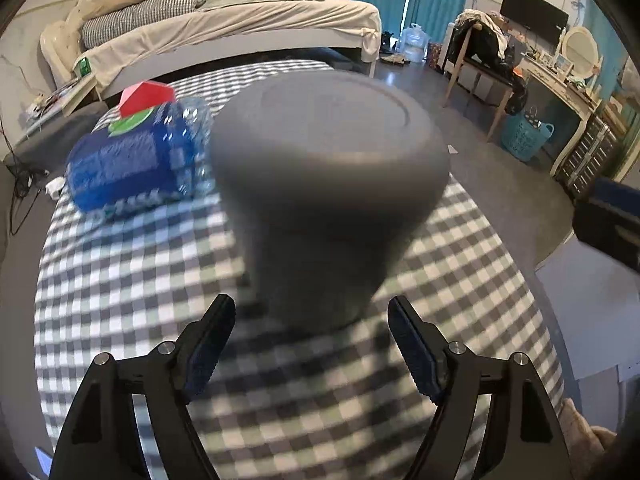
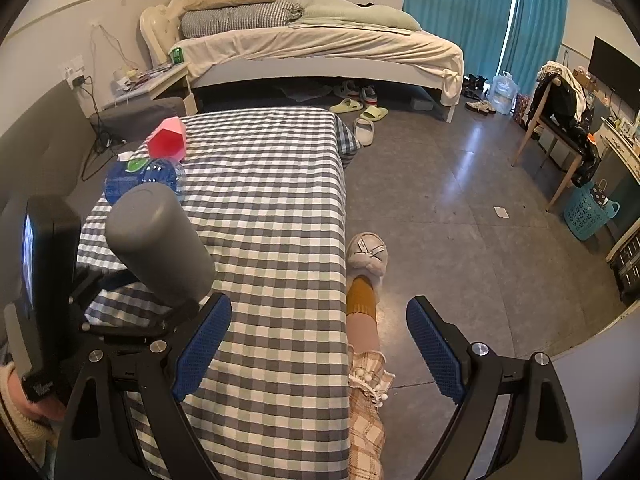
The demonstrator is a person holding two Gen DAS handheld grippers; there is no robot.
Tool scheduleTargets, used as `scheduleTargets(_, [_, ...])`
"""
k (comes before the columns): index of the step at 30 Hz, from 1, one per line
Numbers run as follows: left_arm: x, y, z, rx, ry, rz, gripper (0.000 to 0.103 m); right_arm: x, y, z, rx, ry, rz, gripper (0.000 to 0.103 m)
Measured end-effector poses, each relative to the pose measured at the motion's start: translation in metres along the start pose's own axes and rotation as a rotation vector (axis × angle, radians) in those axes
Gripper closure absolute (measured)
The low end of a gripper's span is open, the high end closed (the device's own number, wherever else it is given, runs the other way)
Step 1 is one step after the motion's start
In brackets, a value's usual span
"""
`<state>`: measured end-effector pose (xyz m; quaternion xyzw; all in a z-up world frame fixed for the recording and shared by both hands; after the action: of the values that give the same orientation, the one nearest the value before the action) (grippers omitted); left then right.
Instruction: Flip cup upside down
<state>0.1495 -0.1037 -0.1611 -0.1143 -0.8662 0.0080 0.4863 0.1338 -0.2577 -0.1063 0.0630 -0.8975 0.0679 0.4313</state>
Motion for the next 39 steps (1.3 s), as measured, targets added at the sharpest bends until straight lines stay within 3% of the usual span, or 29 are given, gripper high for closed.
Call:
scheduleTargets(6, [0.018, 0.011, 0.012, 0.065, -0.005, 0.009, 0.021, 0.012, 0.013, -0.001, 0.013, -0.038, -0.016, 0.013])
scheduleTargets(12, [0.055, 0.03, 0.011, 0.115, -0.093, -0.012, 0.021, 0.036, 0.033, 0.0, 0.04, -0.128, -0.028, 0.013])
scheduleTargets(17, [0.095, 0.041, 0.011, 0.119, -0.208, -0.053, 0.02, 0.057, 0.05, 0.0, 0.062, -0.233, -0.029, 0.013])
scheduleTargets(21, [0.13, 0.047, 0.011, 0.117, -0.339, -0.085, 0.004, 0.065, 0.057, 0.004, 0.074, -0.289, -0.026, 0.013])
scheduleTargets(25, [0.148, 0.053, 0.015, 0.121, -0.415, -0.107, 0.0, 0.067, 0.059, 0.009, 0.073, -0.33, -0.012, 0.002])
scheduleTargets(39, [0.159, 0.078, 0.036, 0.208, -0.449, -0.167, 0.0, 0.065, 0.063, 0.014, 0.063, -0.346, -0.025, 0.0])
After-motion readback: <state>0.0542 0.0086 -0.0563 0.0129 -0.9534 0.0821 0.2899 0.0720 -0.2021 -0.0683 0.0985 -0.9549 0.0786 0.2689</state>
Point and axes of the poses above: each gripper's, at about its wrist camera, not at the fingertips, and x roughly against the way its jaws point, y to its left, z to its underside, the point moved 7 cm from there along -x, roughly the way its jaws point, and after that the axes turned 7 degrees about x, right-handed, at the moved point
